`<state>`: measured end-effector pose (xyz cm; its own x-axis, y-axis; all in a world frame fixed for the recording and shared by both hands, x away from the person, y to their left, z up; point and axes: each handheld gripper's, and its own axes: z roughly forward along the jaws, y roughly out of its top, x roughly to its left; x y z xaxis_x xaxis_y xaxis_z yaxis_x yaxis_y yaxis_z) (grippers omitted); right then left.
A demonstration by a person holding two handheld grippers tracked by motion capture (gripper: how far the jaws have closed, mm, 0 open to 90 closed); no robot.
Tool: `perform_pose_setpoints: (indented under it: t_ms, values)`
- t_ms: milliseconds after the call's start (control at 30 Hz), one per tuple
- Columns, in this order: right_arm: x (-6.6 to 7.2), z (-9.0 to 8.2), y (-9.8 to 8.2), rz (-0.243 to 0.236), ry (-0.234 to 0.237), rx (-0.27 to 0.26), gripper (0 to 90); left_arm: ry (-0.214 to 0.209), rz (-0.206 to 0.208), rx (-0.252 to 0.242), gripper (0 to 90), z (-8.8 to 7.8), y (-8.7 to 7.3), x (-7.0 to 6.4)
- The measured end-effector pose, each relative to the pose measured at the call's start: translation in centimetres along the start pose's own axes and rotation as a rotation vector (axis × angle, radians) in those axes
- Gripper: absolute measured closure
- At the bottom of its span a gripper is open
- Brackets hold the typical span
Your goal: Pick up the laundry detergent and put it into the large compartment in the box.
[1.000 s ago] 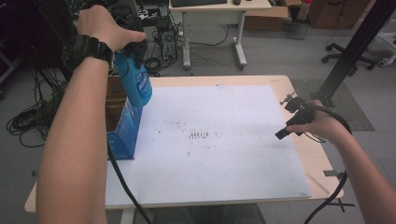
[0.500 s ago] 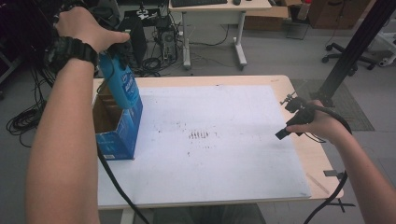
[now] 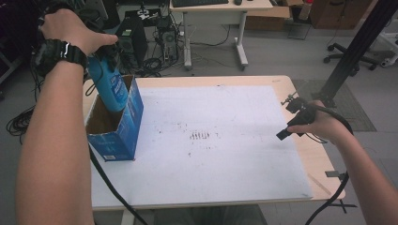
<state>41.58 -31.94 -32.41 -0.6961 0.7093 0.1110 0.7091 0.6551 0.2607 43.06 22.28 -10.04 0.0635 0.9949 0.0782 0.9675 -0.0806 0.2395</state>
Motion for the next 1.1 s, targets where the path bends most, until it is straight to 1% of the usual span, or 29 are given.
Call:
perform_pose_setpoints:
  t_ms: [167, 333, 467, 500, 667, 733, 933, 1100]
  values:
    - [-0.1, 0.0, -0.1, 0.002, 0.0, 0.002, 20.5, 0.02, -0.006, 0.007, 37.7, 0.3, -0.2, 0.5]
    - [-0.1, 0.1, -0.1, 0.002, 0.002, 0.003, 20.5, 0.026, -0.014, 0.01, 37.7, 0.6, -0.3, 0.9]
    - [-0.1, 0.1, -0.1, 0.0, 0.002, 0.003, 20.5, 0.033, -0.014, 0.015, 37.7, 0.8, -0.4, 1.2]
    - [-0.1, 0.1, -0.1, 0.003, 0.001, 0.006, 20.5, 0.042, -0.011, 0.021, 37.7, 0.9, -0.5, 1.3]
    - [-0.2, 0.1, -0.2, 0.003, 0.002, 0.005, 20.5, 0.042, -0.011, 0.025, 37.7, 1.2, -0.6, 1.4]
    - [-0.1, 0.1, -0.2, 0.004, 0.003, 0.005, 20.5, 0.041, -0.004, 0.031, 37.8, 1.7, -0.7, 1.3]
    - [-0.1, 0.1, -0.2, 0.001, 0.007, 0.006, 20.4, 0.049, -0.002, 0.038, 37.7, 2.7, -0.8, 1.3]
    - [-0.1, 0.2, -0.3, 0.005, 0.007, 0.007, 20.4, 0.042, -0.001, 0.046, 37.7, 3.7, -1.1, 1.4]
